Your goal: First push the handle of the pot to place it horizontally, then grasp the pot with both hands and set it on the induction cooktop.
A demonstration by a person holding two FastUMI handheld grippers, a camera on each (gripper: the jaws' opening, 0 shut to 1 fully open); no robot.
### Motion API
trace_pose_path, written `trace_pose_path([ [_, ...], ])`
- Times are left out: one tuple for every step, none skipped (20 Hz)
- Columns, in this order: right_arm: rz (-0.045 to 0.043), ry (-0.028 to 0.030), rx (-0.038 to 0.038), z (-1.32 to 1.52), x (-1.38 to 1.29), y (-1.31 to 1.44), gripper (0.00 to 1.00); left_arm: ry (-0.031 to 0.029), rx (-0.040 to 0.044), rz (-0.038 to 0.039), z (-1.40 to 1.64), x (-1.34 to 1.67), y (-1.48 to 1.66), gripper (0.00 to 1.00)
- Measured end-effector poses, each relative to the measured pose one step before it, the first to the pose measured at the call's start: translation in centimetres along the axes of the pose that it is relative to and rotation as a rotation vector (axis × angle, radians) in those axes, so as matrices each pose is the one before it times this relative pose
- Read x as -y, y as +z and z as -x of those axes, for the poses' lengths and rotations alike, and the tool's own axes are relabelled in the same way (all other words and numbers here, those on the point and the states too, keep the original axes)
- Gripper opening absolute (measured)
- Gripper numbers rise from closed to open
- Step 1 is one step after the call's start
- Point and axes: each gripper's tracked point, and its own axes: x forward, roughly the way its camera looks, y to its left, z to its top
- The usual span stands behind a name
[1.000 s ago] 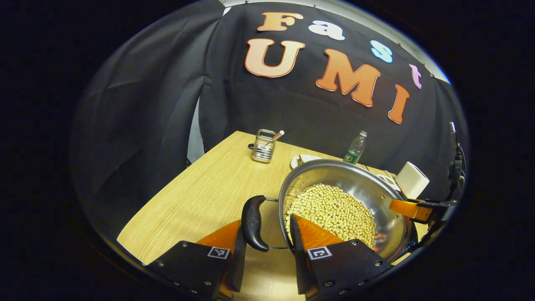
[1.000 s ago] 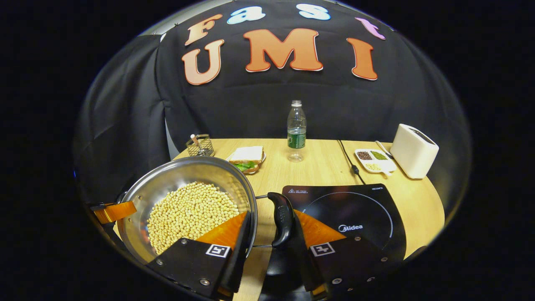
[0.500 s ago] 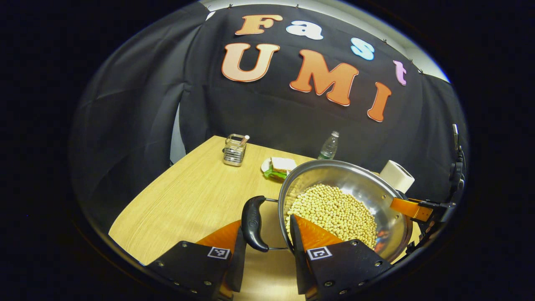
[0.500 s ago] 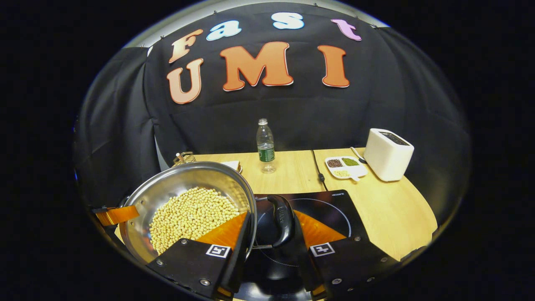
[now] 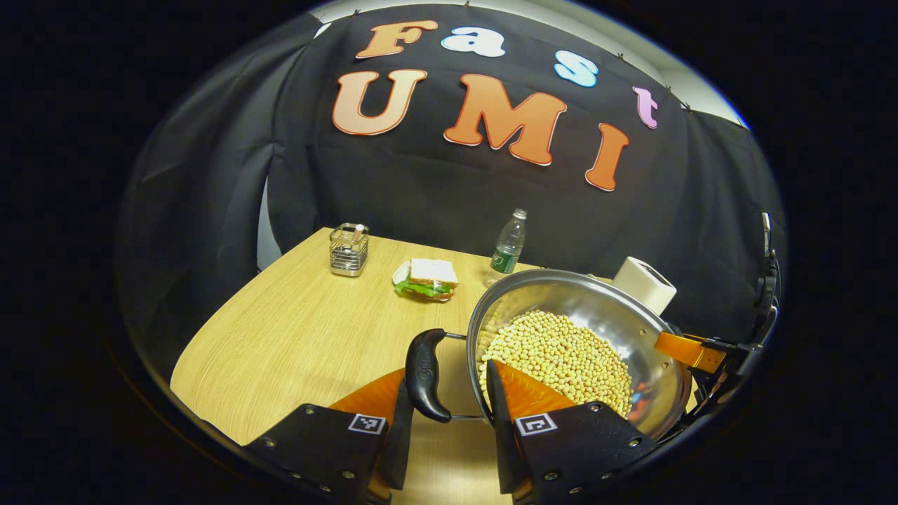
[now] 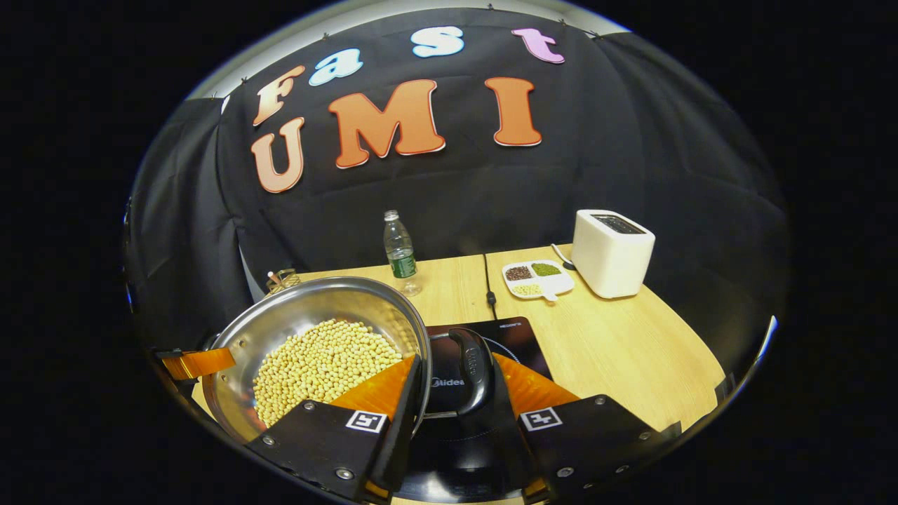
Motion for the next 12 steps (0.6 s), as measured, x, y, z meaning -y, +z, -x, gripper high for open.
trace_pose_path([
  [-0.00856,-0.00616,-0.00329,-0.321,0.793,0.080,0.55,-0.00649,-0.00115,-0.00901,0.123,0.910,0.064,0.52],
  [-0.00999,-0.00776,-0.00158,-0.250,0.661,0.054,0.55,-0.00755,-0.00126,-0.00930,-0.338,0.640,-0.107,0.52],
  [-0.00694,-0.00772,-0.00268,-0.057,0.468,0.074,0.55,-0.00735,-0.00413,-0.00804,-0.237,0.704,-0.038,0.52],
  [-0.00697,-0.00824,0.00109,-0.012,0.575,0.016,0.55,-0.00722,-0.00572,-0.00720,-0.409,0.714,-0.079,0.52],
  [-0.00529,-0.00884,0.00071,0.117,0.472,-0.160,0.55,-0.00611,-0.00409,-0.00531,-0.321,0.656,-0.059,0.52],
  [-0.00305,-0.00820,-0.00079,-0.051,0.564,0.055,0.55,-0.00569,-0.00379,-0.00486,-0.366,0.600,-0.115,0.52],
  [-0.00421,-0.00864,-0.00175,-0.061,0.485,-0.049,0.55,-0.00614,-0.00659,-0.00737,-0.423,0.646,-0.160,0.52],
  [-0.00228,-0.00824,-0.00247,-0.050,0.476,-0.092,0.55,-0.00557,-0.00709,-0.00722,-0.251,0.599,-0.109,0.52],
  [-0.00392,-0.00776,-0.00180,-0.223,0.580,-0.103,0.55,-0.00544,-0.00776,-0.00327,-0.444,0.347,-0.180,0.52],
  [-0.00393,-0.00699,-0.00032,-0.144,0.613,-0.091,0.55,-0.00539,-0.00730,-0.00342,-0.577,0.542,-0.273,0.52],
  [-0.00337,-0.00605,-0.00164,-0.159,0.154,0.028,0.55,-0.00406,-0.00713,-0.00296,-0.242,0.439,-0.067,0.52],
  [-0.00222,-0.00501,-0.00412,-0.188,0.343,-0.060,0.55,-0.00433,-0.00341,-0.00403,-0.343,0.375,-0.146,0.52],
])
